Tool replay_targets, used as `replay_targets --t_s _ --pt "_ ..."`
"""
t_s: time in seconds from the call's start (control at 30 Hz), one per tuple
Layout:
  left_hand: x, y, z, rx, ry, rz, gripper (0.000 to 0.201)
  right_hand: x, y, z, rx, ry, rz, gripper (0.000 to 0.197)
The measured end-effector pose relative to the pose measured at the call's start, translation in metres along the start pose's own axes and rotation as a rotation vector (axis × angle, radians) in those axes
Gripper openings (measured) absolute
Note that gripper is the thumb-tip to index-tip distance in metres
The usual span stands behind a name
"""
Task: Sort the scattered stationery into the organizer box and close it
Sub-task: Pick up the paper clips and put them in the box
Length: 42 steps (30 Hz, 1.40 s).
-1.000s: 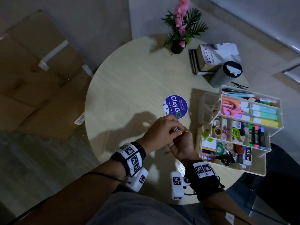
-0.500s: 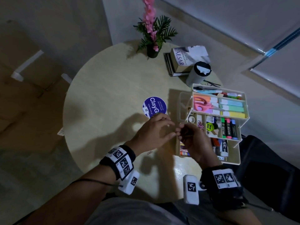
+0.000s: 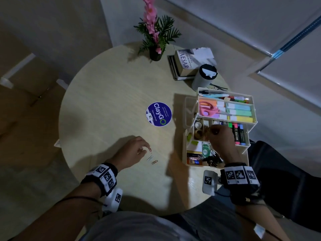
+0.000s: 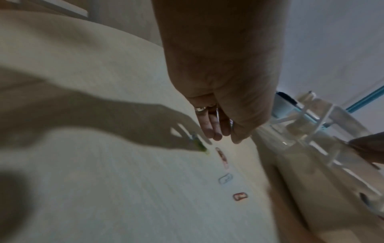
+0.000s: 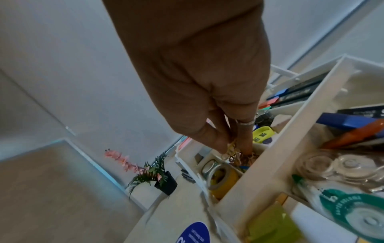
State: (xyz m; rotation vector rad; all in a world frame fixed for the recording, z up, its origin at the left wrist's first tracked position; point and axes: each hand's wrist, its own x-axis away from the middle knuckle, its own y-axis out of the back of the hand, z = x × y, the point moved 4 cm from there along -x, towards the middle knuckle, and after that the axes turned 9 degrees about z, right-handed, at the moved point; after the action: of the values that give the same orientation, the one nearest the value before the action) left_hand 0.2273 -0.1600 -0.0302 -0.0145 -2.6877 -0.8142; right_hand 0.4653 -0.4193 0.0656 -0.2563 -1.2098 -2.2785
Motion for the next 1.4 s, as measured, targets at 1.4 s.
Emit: replay_targets --t_s 1.4 --pt "0.007 0.04 0.036 -0.018 -0.06 -0.075 0.017 0.071 -0.214 0.0 -0.12 0.228 0.189 0.009"
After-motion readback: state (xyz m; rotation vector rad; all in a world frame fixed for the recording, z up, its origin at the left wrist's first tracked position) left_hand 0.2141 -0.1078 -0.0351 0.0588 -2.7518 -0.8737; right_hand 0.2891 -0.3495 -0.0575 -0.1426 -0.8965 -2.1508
